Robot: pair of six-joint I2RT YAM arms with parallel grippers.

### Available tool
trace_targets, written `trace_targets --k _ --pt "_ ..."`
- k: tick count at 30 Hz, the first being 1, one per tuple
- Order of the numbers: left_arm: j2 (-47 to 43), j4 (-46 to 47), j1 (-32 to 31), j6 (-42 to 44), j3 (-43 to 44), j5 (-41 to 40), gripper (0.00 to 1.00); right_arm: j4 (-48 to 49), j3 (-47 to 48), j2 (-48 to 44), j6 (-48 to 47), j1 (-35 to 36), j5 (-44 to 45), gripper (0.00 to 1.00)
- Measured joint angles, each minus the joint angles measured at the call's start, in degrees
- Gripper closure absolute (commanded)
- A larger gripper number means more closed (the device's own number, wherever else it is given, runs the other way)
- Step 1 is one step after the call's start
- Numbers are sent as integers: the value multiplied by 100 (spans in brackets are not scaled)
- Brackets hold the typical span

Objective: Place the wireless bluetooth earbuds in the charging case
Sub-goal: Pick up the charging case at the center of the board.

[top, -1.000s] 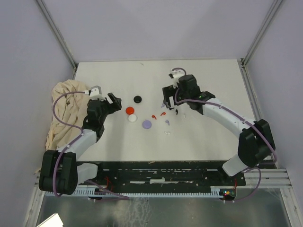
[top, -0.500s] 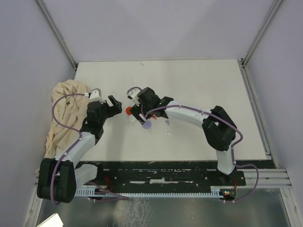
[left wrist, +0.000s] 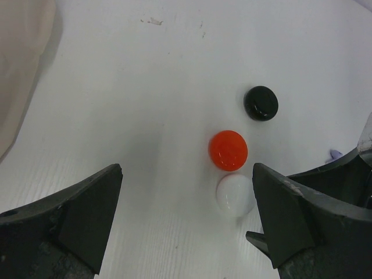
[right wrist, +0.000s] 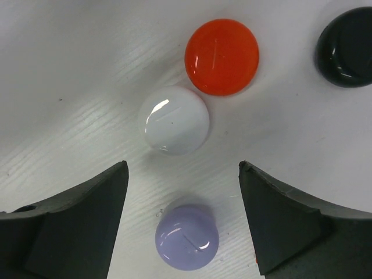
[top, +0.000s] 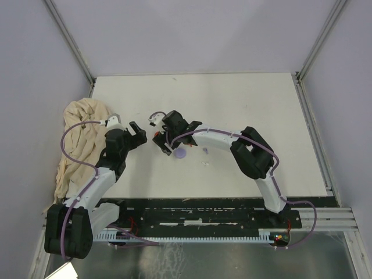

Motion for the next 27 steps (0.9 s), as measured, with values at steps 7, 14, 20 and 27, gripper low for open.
trace_targets --k 7,14,20,27 --pt "-9 -149 0 -11 0 -92 1 146 181 247 7 9 -236 19" --pt "-9 -219 0 -15 0 -111 2 251 269 424 11 11 -337 22" --pt "-11 -219 0 -15 0 -120 2 251 350 568 9 11 -352 25" --pt "-15 -219 0 -15 0 -144 3 273 442 649 7 9 -352 35"
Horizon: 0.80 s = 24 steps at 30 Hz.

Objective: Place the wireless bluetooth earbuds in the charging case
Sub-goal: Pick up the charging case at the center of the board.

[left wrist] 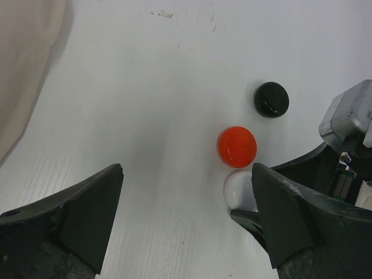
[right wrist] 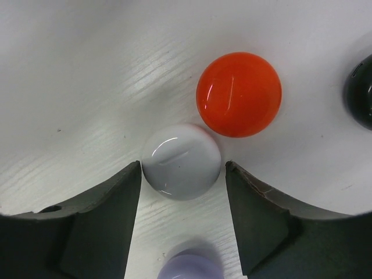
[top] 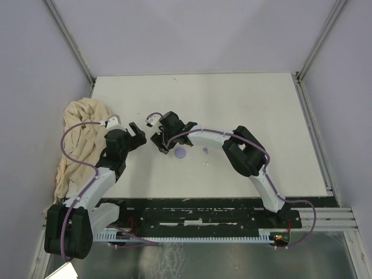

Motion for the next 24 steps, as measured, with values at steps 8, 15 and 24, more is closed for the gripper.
trace_targets --k 8,15,24 --pt "0 -4 0 0 0 -33 3 -2 70 50 -13 0 0 53" --pt "0 -35 0 0 0 -26 5 136 -31 22 -22 0 -37 73" --pt "0 282 0 -87 -133 546 10 1019 -1692 -997 -85 -44 -219 77"
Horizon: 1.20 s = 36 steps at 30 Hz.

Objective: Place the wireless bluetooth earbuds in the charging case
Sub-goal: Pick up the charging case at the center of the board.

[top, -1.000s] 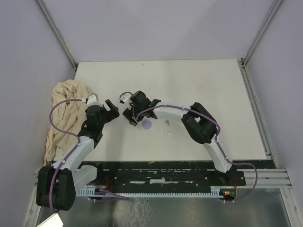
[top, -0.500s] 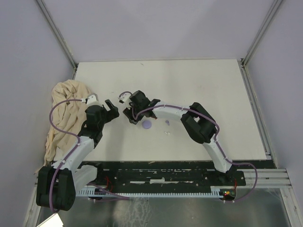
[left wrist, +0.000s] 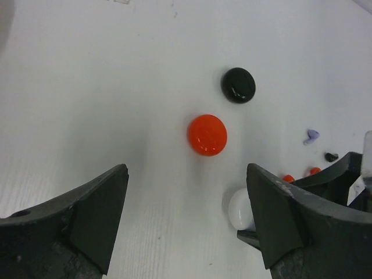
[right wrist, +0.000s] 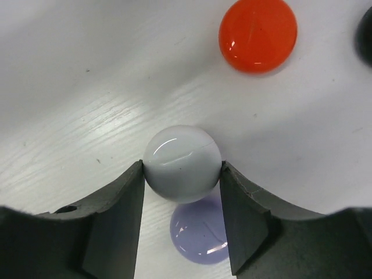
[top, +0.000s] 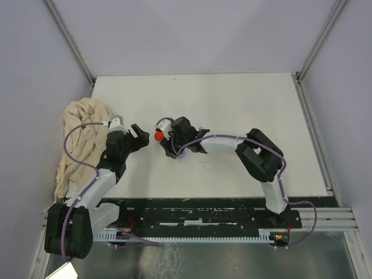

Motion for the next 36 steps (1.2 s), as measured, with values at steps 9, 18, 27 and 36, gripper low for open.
trace_targets --k 9,18,27,36 --pt "533 822 0 -321 -103 1613 7 796 -890 -1237 87 -369 -385 77" --pt "931 1869 0 -968 -177 2677 11 1364 -1357 -1665 315 -573 -767 78" --pt "1143 2964 -13 -1617 -428 3259 17 1624 -1438 -1665 623 -651 -1084 78" --pt "1447 3576 -238 -1965 -605 3438 23 1843 -1493 -1665 844 -750 -1263 79"
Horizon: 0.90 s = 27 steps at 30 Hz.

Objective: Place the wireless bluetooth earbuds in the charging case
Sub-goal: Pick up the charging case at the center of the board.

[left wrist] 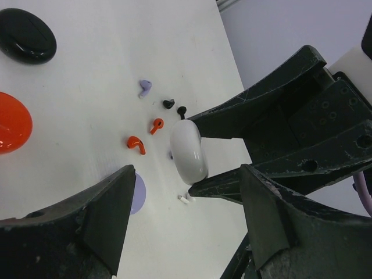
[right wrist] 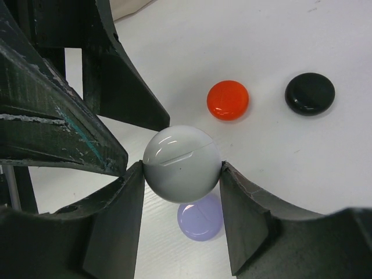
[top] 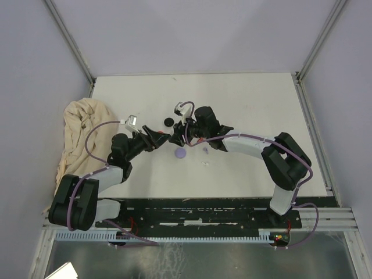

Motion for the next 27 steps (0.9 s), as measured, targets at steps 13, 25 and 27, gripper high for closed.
trace_targets --k 13,25,27 --pt "334 555 -129 -278 -9 -2 41 122 -92 -7 68 -7 -199 79" --pt "522 750 -177 -361 -9 -2 52 164 -94 -66 70 -7 -291 79" --pt "535 776 -177 -365 -9 -2 53 166 -94 -66 72 -7 -293 79"
